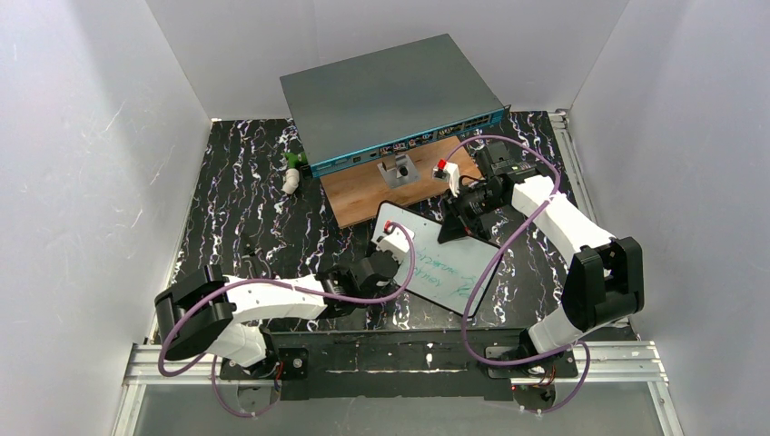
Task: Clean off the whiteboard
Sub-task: Erase the whiteboard at the center of the board.
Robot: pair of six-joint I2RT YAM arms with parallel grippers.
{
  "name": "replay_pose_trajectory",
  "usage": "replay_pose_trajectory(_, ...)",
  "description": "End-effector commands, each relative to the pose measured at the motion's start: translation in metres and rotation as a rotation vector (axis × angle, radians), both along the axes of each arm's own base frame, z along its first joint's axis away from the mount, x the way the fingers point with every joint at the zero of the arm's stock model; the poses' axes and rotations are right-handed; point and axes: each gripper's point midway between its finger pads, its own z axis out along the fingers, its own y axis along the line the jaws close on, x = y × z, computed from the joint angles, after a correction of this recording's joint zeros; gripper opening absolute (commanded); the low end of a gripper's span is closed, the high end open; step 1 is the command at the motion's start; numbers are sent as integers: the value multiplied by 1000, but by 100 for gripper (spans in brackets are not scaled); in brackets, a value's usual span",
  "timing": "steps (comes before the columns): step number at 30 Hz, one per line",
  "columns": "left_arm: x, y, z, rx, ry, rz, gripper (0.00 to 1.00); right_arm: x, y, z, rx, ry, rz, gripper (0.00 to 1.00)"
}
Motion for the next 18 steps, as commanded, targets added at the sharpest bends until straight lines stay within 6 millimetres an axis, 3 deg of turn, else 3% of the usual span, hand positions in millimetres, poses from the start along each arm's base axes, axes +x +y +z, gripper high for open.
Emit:
replay_pose_trajectory(1,-20,7,-30,-15,105,-29,0,0,-2,-7,-25,-37,42,1)
replay_pose_trajectory(7,-26,6,-38,-1,123,-50,0,1,-2,-7,-27,-37,42,1)
replay_pose_trajectory(14,-2,-15,13,-10,4,-66,0,0,-2,-7,-26,-38,42,1)
replay_pose_trajectory(18,14,-21,32,-27,-25,-53,0,0,-2,-7,-27,-41,42,1)
